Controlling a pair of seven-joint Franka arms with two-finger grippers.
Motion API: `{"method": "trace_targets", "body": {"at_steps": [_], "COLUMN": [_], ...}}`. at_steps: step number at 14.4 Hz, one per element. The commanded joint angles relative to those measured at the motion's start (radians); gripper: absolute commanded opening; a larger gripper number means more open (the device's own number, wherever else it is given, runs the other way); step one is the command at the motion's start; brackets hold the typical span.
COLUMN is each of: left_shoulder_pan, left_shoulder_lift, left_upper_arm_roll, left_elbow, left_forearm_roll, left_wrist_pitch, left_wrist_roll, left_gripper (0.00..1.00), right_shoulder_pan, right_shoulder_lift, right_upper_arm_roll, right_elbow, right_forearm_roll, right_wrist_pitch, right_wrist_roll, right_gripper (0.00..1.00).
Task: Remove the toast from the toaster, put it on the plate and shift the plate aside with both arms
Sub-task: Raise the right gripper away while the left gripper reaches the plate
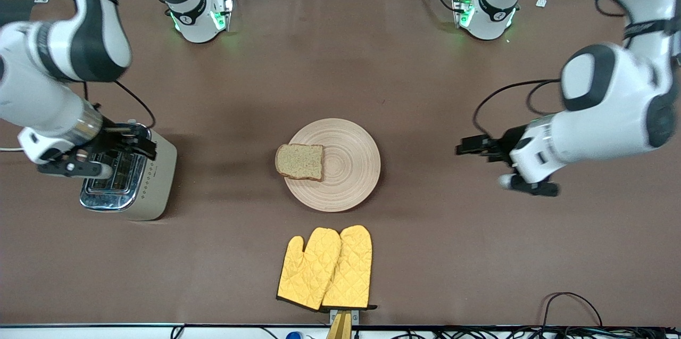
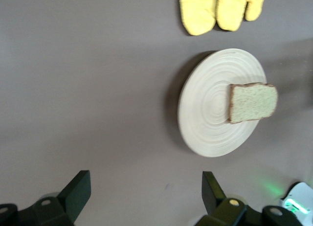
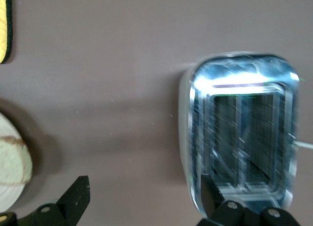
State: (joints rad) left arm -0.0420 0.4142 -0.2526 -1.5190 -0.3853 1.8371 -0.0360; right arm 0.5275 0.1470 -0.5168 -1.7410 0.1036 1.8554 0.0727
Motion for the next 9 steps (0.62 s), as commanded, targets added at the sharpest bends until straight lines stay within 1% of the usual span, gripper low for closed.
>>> {"method": "trace_targets", "body": {"at_steps": [1, 2, 3, 4, 5, 6, 7, 8, 9], "left_shoulder_pan": [0.011, 0.014, 0.017, 0.016, 0.011, 0.007, 0.002, -0.012, -0.015], "left_shoulder_lift": [0.069, 0.101, 0.135, 0.167, 0.202, 0.233, 0.253, 0.28, 0.308], "left_upper_arm_roll": [-0.072, -0.089, -0.1, -0.102, -0.103, -0.103, -0.105, -0.112, -0.116], "left_elbow": [-0.035, -0.039, -0.046, -0.05, -0.052, -0.062, -0.073, -0.078, -0.078], "left_forearm_roll": [-0.029, -0.032, -0.059, -0.097, -0.149, -0.206, -0.237, -0.266, -0.298], "left_wrist_pitch": [0.103, 0.128, 0.151, 0.168, 0.185, 0.218, 0.255, 0.29, 0.309], "left_wrist_roll": [0.05, 0.07, 0.097, 0.147, 0.194, 0.24, 0.279, 0.31, 0.324], "left_gripper": [1.0, 0.99, 0.95, 0.89, 0.86, 0.84, 0.81, 0.77, 0.72], "right_shoulder_pan": [0.003, 0.002, 0.002, 0.002, 0.002, -0.003, -0.026, -0.071, -0.174], "right_shoulder_lift": [-0.024, -0.041, -0.059, -0.081, -0.11, -0.118, -0.127, -0.139, -0.159], "right_upper_arm_roll": [-0.051, -0.058, -0.058, -0.058, -0.057, -0.052, -0.04, 0.004, 0.1], "right_elbow": [0.116, 0.141, 0.155, 0.158, 0.158, 0.158, 0.161, 0.164, 0.167], "right_forearm_roll": [-0.012, -0.013, -0.022, -0.036, -0.047, -0.053, -0.051, -0.051, -0.051], "right_wrist_pitch": [-0.174, -0.22, -0.252, -0.272, -0.277, -0.285, -0.292, -0.307, -0.321], "right_wrist_roll": [-0.005, -0.005, -0.005, -0.005, -0.004, -0.002, -0.002, -0.004, -0.005], "right_gripper": [1.0, 1.0, 1.0, 1.0, 1.0, 1.0, 1.0, 1.0, 1.0]}}
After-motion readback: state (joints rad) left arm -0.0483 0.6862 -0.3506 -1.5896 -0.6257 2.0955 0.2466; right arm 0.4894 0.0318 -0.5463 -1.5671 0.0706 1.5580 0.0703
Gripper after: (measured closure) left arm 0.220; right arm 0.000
